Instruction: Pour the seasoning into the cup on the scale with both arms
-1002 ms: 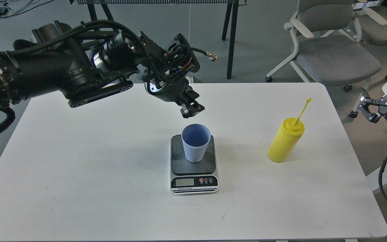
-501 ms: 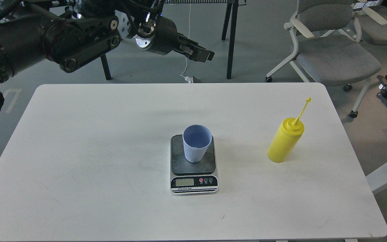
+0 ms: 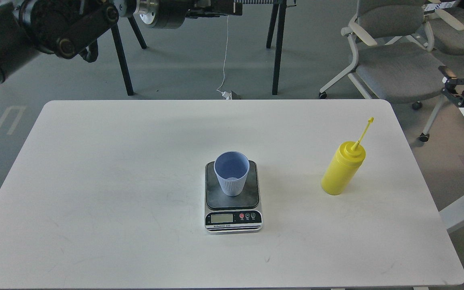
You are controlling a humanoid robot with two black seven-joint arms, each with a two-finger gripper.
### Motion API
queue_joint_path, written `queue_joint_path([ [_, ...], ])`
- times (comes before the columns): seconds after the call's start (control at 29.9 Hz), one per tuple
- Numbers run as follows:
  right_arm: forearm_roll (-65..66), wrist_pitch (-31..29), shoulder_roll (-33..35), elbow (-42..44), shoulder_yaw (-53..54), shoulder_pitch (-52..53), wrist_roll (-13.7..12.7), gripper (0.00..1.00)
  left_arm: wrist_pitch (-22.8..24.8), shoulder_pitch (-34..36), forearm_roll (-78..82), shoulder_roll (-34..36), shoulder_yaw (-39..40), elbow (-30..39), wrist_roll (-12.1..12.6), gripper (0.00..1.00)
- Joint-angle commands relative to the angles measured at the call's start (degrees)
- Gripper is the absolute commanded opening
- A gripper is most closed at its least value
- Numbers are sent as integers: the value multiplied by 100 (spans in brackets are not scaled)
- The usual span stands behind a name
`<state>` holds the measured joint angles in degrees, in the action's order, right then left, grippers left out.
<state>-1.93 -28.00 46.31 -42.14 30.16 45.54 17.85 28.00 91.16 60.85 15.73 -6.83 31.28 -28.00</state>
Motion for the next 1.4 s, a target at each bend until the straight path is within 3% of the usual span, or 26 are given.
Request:
queue_joint_path([
  [0.0,-9,0,-8,-40,-36,60,-10,99,0,-37,-30,-17,94,1,0,68],
  [0.3,-789,0,9,-180,52,447,-45,99,0,-283,-39,-26,279,1,0,68],
  [0.67,-4638,0,62,-400,728,-44,-27,99,0,-477,-30,-8,279,18,0,68],
  [0.84,-5852,0,71,-1058,1421,-825,-45,99,0,-582,-12,-52,261,18,0,68],
  [1.07,-6223,0,-148,-2507,2564,-2161,-28,99,0,-705,23,-140,217,18,0,69],
  [1.37,-5978,0,-324,-3467,2715,-3673,-19,99,0,-766,23,-123,217,18,0,70],
])
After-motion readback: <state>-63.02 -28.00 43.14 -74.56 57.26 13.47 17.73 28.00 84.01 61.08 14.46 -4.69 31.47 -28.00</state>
